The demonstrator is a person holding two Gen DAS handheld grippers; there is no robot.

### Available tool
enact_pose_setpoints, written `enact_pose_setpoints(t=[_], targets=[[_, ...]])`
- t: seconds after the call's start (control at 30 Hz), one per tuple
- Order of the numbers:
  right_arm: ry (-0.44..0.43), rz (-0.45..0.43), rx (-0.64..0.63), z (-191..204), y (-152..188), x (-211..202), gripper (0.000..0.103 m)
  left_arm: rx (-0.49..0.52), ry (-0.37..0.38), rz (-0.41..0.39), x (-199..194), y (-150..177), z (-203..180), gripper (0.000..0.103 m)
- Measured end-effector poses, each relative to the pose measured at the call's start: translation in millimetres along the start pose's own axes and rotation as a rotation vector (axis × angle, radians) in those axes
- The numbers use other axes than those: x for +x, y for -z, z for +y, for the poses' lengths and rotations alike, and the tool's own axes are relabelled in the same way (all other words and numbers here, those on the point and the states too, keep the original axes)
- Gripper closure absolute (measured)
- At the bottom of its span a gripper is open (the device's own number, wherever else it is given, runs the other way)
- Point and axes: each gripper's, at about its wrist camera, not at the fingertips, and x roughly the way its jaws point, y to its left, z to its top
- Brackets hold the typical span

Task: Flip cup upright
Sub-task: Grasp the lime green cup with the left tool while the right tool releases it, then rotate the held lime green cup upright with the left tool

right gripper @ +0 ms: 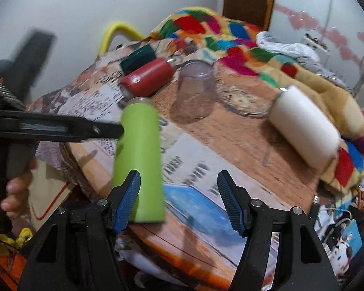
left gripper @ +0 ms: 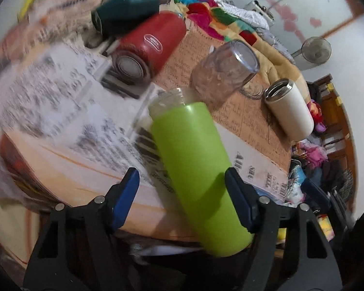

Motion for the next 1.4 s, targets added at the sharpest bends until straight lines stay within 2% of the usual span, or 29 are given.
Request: enact_pose_setpoints(t=[0.1, 0.3, 0.63, 0.73, 0.83, 1.0, 1.4], targets=[[0.028, -0.032, 0.023, -7.4, 8.1, -12.8, 0.040, -0.010, -0.014, 0.005, 7.4, 0.9, -7.1, 0.031], [0.035, -0.070, 0.077, -13.7, 18.8, -23.8, 0.041, -0.002, -0.096, 0.029, 26.2, -4.5, -20.8, 0.030], [0.047, -0.095, 0.132, -21.2, 36.0, -31.9, 0.040, 0.073, -0.241, 0.029, 64.0, -13.4, -57.8, 0.026], [0.046, -0.101, 0.150, -23.5, 39.5, -35.5, 0.040, 0.165, -0.310, -0.008, 69.7, -11.5, -76.3, 0.028], [0.050, -0.108, 0.167, -26.5, 41.6, -39.6, 0.040, 0.234, -0.342, -0.043, 71.0, -7.3, -88.2, 0.038], [0.069, -0.122, 0.186, -34.3, 43.5, -45.0, 0.040, 0.339, -0.346, -0.094, 56.5, 1.2, -102.4, 0.040], [0.061, -0.175, 0.213, -37.9, 34.8, -57.0, 0.040, 0.535, -0.323, -0.328, -27.0, 21.6, -142.9, 0.041]])
